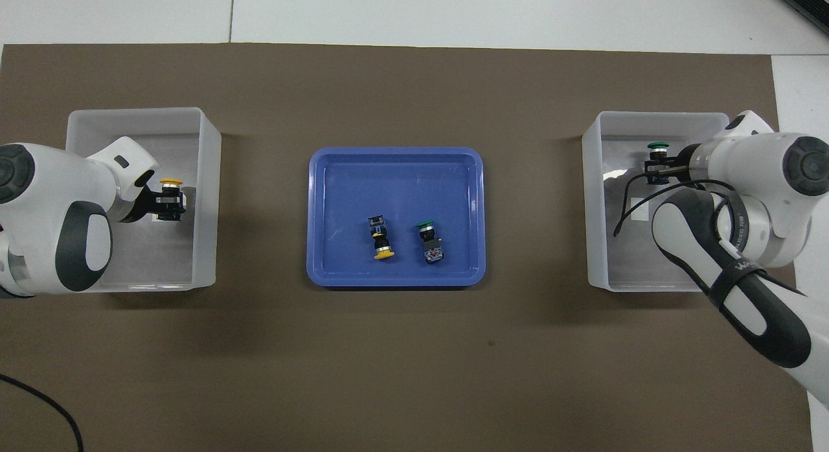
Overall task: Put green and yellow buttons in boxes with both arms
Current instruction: 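Release the yellow button in the box while the right gripper releases the green one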
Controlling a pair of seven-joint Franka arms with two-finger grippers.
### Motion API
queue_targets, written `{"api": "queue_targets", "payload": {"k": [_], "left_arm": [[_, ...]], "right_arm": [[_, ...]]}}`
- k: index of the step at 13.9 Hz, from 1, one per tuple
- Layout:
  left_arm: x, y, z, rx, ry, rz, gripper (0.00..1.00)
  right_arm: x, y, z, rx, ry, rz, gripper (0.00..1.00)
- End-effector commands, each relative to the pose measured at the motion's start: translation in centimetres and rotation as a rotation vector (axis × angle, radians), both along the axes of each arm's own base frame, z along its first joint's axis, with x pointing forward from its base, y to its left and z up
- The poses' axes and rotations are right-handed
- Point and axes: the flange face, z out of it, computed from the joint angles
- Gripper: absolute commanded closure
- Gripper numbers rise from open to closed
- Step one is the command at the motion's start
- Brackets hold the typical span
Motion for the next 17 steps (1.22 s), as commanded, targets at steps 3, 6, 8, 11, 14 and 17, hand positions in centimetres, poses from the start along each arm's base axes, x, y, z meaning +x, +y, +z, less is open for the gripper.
{"api": "queue_targets", "payload": {"k": [3, 6, 8, 11, 14, 17], "left_arm": [[0.7, 0.7, 3.5, 0.021, 0.037, -0.038, 0.44], [1.4, 1.0, 5.8, 0.023, 0.043, -0.052, 0.45], [2.5, 1.0, 8.9, 0.022, 0.06, -0.048, 0.47], [3.7, 0.3, 12.4, 0.008, 0.074, -0.037, 0.53], [3.6, -2.9, 12.9, -0.022, 0.091, 0.052, 0.53], [2.7, -9.1, 12.7, -0.02, 0.11, 0.147, 0.53]], "right_arm": [[0.6, 0.2, -0.2, 0.003, -0.02, 0.023, 0.23], [0.5, 0.6, 2.2, 0.002, -0.032, 0.022, 0.0], [-0.3, 1.4, 5.6, 0.009, -0.009, 0.016, 0.0], [-2.5, 3.5, 10.5, 0.015, 0.036, 0.003, 0.0], [-5.1, 8.1, 15.4, 0.019, 0.09, 0.026, 0.0], [-6.7, 13.6, 16.5, 0.014, 0.136, 0.092, 0.0]]}}
